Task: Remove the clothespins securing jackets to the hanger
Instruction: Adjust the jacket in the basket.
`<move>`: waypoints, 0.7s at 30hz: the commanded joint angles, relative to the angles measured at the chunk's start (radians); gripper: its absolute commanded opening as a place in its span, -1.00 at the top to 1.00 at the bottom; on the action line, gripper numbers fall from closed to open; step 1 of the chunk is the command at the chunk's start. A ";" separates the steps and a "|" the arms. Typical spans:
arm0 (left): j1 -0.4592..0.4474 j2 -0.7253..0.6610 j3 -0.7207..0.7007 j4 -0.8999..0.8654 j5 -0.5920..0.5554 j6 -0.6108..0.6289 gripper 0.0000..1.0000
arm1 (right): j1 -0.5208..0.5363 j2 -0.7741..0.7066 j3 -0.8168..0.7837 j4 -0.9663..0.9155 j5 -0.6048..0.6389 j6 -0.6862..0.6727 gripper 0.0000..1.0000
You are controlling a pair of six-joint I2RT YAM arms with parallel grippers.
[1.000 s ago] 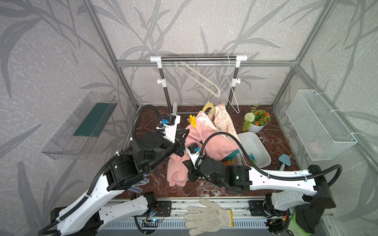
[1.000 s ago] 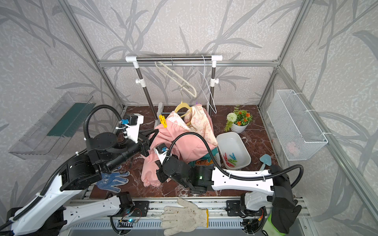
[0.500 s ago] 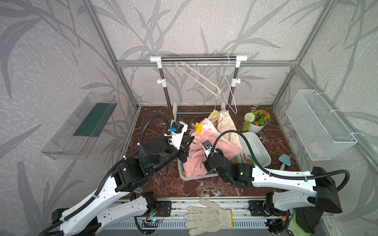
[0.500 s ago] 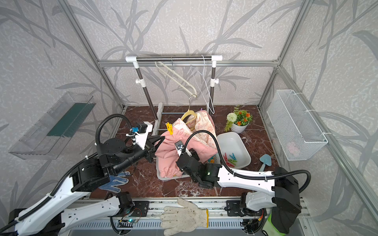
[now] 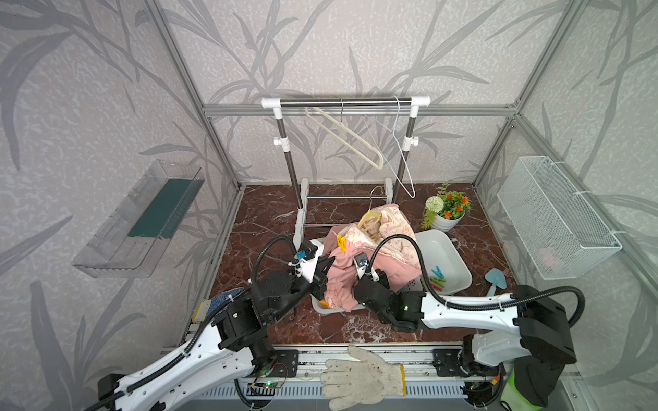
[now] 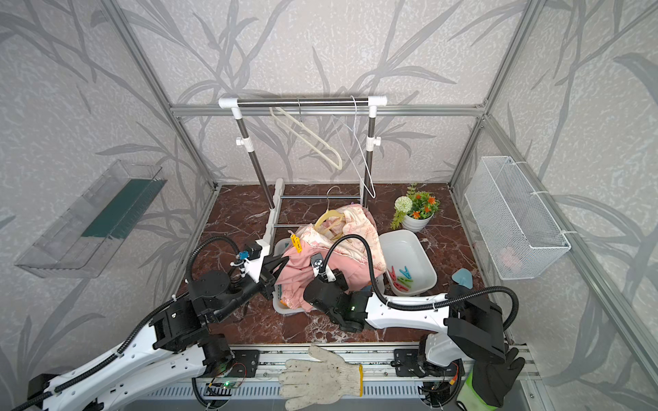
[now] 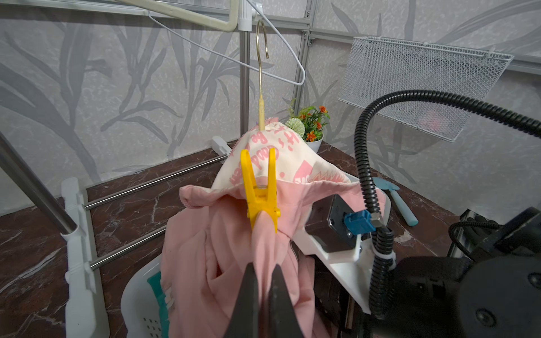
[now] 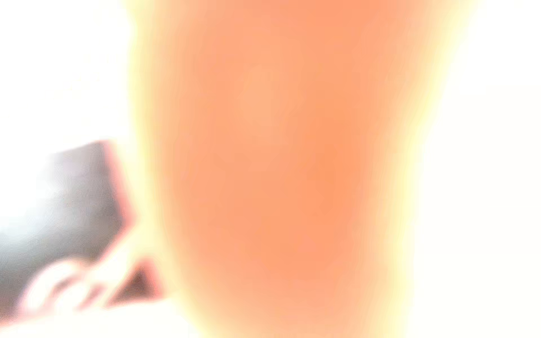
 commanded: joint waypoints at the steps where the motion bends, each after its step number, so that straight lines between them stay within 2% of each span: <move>1: -0.005 -0.041 -0.060 0.049 -0.052 0.038 1.00 | 0.033 0.010 0.024 -0.099 0.021 0.086 0.15; 3: -0.005 -0.070 -0.104 0.063 -0.066 0.051 1.00 | 0.039 -0.006 0.047 -0.179 0.012 0.123 -0.33; 5: -0.005 -0.099 -0.137 0.072 -0.075 0.063 1.00 | 0.040 -0.027 0.077 -0.250 -0.035 0.117 -0.54; 9: -0.005 -0.135 -0.169 0.052 -0.091 0.101 1.00 | 0.047 -0.092 0.137 -0.395 -0.089 0.108 -0.63; 14: -0.006 -0.213 -0.184 0.021 -0.088 0.124 1.00 | 0.092 -0.248 0.126 -0.458 -0.096 0.088 -0.69; 18: -0.006 -0.229 -0.177 0.002 -0.073 0.116 1.00 | 0.094 -0.402 0.115 -0.586 -0.004 0.104 -0.69; 21: -0.006 -0.225 -0.160 -0.016 -0.059 0.106 1.00 | 0.083 -0.544 0.087 -0.608 0.102 0.078 -0.69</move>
